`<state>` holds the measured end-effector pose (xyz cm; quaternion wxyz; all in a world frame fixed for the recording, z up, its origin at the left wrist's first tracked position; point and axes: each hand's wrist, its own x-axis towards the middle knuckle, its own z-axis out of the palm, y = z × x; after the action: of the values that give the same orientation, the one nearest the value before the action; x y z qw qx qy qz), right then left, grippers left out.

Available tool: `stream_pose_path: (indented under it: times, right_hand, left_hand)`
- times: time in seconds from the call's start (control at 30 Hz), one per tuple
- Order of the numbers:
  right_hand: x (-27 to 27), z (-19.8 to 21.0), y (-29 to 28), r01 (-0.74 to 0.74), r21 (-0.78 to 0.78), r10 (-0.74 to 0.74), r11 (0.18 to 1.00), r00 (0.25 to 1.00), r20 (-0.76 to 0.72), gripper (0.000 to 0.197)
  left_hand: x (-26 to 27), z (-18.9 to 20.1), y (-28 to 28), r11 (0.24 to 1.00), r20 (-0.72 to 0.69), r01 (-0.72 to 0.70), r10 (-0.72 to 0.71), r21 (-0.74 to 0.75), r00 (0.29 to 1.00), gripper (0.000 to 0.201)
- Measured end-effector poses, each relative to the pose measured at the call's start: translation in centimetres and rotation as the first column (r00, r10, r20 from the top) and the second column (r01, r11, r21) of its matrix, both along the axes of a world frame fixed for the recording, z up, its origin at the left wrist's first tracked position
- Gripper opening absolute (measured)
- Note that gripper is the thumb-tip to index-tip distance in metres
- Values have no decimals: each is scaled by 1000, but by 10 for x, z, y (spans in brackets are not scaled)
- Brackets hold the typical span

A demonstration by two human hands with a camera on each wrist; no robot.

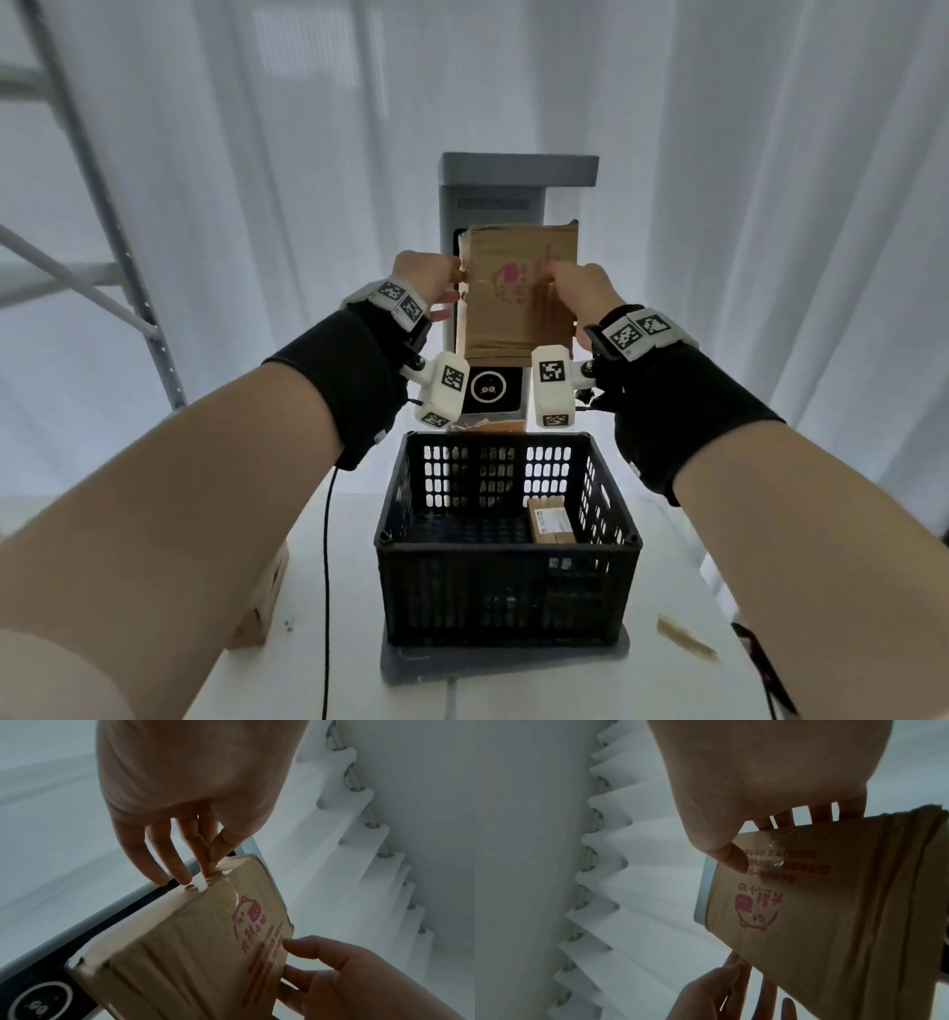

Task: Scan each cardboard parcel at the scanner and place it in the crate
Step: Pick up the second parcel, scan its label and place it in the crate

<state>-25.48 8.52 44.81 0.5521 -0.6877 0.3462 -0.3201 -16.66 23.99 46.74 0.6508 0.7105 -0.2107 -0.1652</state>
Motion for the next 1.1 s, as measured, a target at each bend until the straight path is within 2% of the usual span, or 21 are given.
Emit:
stream_pose_path:
  times: [0.07,0.13,0.2,0.3,0.37,0.47,0.53,0.63,0.67,0.73,0.87,0.93,0.97,1.03,1.1]
  right_hand:
    - [-11,16,7,13,-23,-13,1000,999,34,56]
    - [-22,32,18,9,-41,-6,999,996,84,29]
    - [-29,44,31,24,-50,-18,998,992,124,18]
    - [-32,54,40,31,-78,-16,996,983,184,23]
    - [-34,60,47,42,-85,-26,996,982,187,42]
    - [-36,67,57,41,-79,-24,996,978,207,54]
    - [-38,70,63,20,-65,-6,998,976,218,60]
    - [-43,73,73,-54,-85,71,995,974,215,89]
    - [-44,74,76,-87,-110,109,990,971,212,93]
    - [-46,77,80,-107,-168,140,980,970,198,93]
    - [-50,80,87,-75,-199,120,977,968,222,93]
    - [-51,79,93,-33,-212,77,977,976,204,106]
    - [-50,78,96,1,-221,42,975,982,186,106]
    - [-47,76,96,68,-237,-29,969,986,164,93]
    - [-49,76,99,41,-236,-5,971,989,149,61]
  left_hand:
    - [-6,9,5,999,45,-9,11,-41,999,21]
    - [-8,16,13,994,80,-36,45,-107,996,14]
    - [-9,24,22,989,84,-10,23,-149,996,11]
    - [-8,33,34,983,74,41,-29,-177,997,5]
    - [-6,38,42,978,79,71,-56,-196,995,4]
    - [0,44,51,976,55,110,-101,-189,993,35]
    - [1,49,56,982,33,134,-131,-132,991,48]
    - [4,53,64,987,8,158,-158,-22,987,66]
    - [6,53,65,984,-4,178,-178,-13,984,71]
    - [9,52,67,973,-29,229,-230,-29,973,71]
    - [3,53,75,951,11,289,-289,-107,957,54]
    - [3,54,76,951,26,276,-275,-141,961,54]
    - [4,54,76,951,31,266,-265,-154,964,61]
    - [7,53,75,955,38,231,-228,-185,973,76]
    - [8,51,76,953,37,199,-196,-229,980,72]
